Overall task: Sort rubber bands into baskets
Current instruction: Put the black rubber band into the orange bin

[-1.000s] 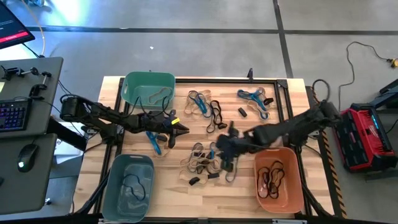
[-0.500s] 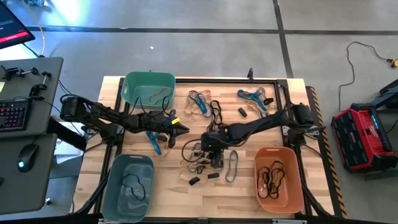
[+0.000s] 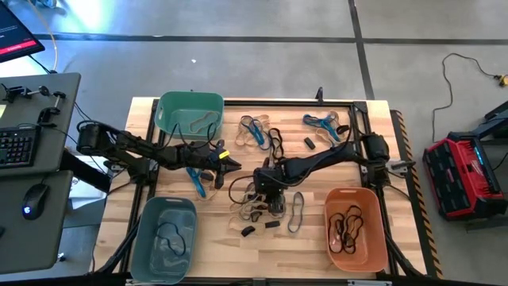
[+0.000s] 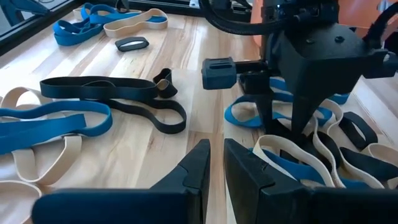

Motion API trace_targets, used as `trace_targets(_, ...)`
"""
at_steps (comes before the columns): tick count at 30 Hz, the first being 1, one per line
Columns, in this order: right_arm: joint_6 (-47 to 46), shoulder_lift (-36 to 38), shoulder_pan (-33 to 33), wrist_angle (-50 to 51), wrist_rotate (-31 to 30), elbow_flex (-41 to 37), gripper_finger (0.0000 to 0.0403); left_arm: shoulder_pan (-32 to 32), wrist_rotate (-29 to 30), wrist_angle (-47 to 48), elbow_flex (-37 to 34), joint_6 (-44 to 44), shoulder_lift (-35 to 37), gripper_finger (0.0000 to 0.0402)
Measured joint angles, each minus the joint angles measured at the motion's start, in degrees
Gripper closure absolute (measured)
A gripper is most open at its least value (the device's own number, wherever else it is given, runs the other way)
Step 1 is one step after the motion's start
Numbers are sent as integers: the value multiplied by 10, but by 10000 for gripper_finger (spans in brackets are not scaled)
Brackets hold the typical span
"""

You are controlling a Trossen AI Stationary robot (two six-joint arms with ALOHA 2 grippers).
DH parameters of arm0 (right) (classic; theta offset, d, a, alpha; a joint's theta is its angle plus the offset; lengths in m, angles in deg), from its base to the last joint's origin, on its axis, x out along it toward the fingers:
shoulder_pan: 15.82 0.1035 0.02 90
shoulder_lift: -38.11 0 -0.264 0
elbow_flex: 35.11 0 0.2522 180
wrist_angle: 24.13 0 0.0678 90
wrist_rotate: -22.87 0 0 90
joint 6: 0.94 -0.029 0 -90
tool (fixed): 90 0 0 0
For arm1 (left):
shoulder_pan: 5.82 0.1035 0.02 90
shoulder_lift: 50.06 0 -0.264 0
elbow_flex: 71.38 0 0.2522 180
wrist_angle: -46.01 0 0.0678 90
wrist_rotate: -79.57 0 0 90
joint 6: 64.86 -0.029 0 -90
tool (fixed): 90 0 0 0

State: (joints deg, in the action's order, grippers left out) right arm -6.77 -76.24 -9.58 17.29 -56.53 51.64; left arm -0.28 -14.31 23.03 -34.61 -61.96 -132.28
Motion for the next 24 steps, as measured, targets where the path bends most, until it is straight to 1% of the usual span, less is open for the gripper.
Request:
trace_targets(3, 3, 0, 1, -1, 9, 0, 301, 0, 0, 1, 0, -1, 0, 365)
trace_targets(7, 1, 3, 1, 2, 36, 0, 379, 0, 0, 1, 0, -1, 0, 365)
trace_targets(8, 1, 5, 1, 5, 36, 0, 390, 0, 0, 1, 0, -1, 0, 365)
trace_targets(9, 1, 7, 1, 7, 34, 0, 395, 0, 0, 1, 0, -1, 0, 364)
trace_targets(13, -21, 25, 2, 5, 26, 0, 386, 0, 0, 1, 0, -1, 0, 365)
trace_targets(17, -31, 51, 8, 7, -14, 0, 400, 0, 0, 1, 0, -1, 0, 364)
trace_targets(24, -47, 102, 31, 27, -55, 0, 401, 0, 0, 1, 0, -1, 0, 364)
